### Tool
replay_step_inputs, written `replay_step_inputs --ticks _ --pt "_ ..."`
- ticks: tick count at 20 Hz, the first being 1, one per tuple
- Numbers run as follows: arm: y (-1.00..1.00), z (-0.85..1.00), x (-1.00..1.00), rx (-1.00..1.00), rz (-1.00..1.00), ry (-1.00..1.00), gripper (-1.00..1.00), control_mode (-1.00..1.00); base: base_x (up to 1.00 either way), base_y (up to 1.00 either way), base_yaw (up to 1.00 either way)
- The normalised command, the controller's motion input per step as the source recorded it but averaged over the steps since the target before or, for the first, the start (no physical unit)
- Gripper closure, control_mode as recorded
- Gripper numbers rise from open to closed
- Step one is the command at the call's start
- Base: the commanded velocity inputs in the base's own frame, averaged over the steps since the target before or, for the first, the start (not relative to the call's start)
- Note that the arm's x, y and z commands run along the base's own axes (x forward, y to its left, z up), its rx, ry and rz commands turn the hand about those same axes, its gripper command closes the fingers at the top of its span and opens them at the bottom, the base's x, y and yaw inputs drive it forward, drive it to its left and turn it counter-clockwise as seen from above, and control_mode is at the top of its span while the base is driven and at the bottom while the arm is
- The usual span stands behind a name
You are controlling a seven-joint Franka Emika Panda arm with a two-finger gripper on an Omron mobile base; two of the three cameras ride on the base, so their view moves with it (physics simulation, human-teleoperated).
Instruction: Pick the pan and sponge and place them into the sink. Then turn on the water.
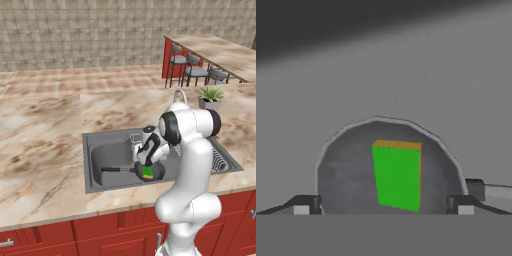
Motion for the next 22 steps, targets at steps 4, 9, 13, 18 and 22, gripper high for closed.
replay_step_inputs --ticks 4,9,13,18,22 --pt "-0.08 0.51 -0.42 0.00 0.03 -0.12 -1.00 -1.00 0.00 0.00 0.00" --pt "0.01 0.33 -0.44 0.00 0.00 -0.17 -1.00 -1.00 0.00 0.00 0.00" --pt "0.00 0.49 -0.50 0.03 0.00 -0.11 -1.00 -1.00 0.00 0.00 0.00" --pt "0.00 0.57 -0.46 0.05 0.00 -0.07 -1.00 -1.00 0.00 0.00 0.00" --pt "0.00 0.57 -0.41 0.05 0.00 -0.07 -1.00 -1.00 0.00 0.00 0.00"
